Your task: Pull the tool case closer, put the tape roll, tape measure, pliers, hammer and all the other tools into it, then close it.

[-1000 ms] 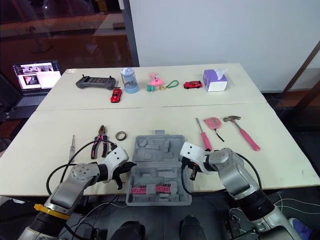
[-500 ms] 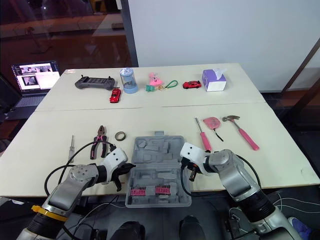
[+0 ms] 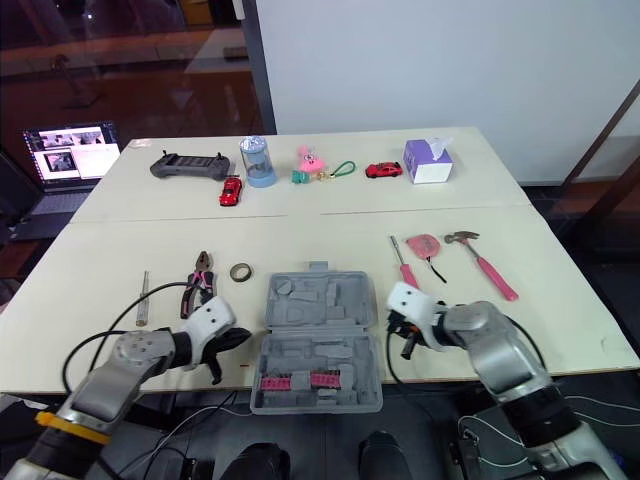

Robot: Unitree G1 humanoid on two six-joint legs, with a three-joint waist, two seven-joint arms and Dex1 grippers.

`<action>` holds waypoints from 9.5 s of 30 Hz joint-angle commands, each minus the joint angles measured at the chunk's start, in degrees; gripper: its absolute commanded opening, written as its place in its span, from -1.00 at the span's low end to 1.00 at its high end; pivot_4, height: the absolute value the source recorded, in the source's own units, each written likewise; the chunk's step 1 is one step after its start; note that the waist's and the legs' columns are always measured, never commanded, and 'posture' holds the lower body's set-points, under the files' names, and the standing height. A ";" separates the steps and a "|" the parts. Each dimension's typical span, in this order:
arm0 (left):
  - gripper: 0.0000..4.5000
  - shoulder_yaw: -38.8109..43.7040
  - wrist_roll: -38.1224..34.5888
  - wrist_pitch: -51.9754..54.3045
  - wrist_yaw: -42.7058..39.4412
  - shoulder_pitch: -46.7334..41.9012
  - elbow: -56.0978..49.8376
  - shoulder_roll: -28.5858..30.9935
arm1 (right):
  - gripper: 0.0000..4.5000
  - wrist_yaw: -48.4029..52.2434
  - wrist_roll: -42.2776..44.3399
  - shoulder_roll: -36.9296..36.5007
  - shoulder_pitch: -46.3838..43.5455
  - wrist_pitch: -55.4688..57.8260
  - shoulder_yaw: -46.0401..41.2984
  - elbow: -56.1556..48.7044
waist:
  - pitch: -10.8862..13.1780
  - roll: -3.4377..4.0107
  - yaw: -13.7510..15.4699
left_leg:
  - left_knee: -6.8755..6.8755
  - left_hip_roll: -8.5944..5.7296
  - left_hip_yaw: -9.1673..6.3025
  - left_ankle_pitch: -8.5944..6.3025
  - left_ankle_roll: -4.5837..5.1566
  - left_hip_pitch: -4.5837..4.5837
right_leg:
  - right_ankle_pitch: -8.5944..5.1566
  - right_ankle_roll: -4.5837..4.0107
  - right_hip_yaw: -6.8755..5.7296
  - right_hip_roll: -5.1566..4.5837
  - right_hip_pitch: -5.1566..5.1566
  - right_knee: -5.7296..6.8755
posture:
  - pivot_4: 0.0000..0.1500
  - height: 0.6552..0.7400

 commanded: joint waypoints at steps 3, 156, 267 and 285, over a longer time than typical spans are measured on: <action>-0.97 16.30 -9.93 1.69 -5.76 8.52 -4.73 7.44 | -0.97 0.82 11.74 -2.24 5.71 4.74 -20.29 -9.53 | 0.26 0.03 -0.33 | -0.02 0.05 0.06 -0.07 0.13 -0.06 | -0.03 -0.05 0.04 0.03 -0.13 0.03 | 1.00 1.00; -0.14 -8.22 22.35 -40.75 -26.38 -62.65 81.63 -17.11 | 1.00 -25.54 26.40 10.12 -6.63 12.20 -1.35 -27.38 | 0.78 -0.71 -0.37 | 1.06 -0.02 0.17 -0.20 0.38 -1.00 | 0.05 0.09 -0.16 0.00 -0.92 0.90 | 1.00 1.00; 0.97 34.41 -15.52 -19.00 -16.75 12.78 19.31 12.34 | 1.00 -18.42 28.15 -0.83 22.09 6.50 -35.36 -21.46 | 0.80 -0.60 1.39 | 0.84 0.10 0.44 -0.41 0.72 -0.08 | 0.00 -0.10 0.03 -0.02 -0.31 0.76 | 1.00 1.00; 0.97 12.93 -24.48 -2.67 -9.15 8.86 -19.87 0.62 | 1.00 -41.52 16.21 15.21 -4.15 6.40 -18.64 -0.11 | 0.85 -0.43 0.98 | 0.77 0.09 0.45 -0.41 0.70 -0.03 | 0.00 -0.15 0.12 0.01 -0.40 0.76 | 1.00 1.00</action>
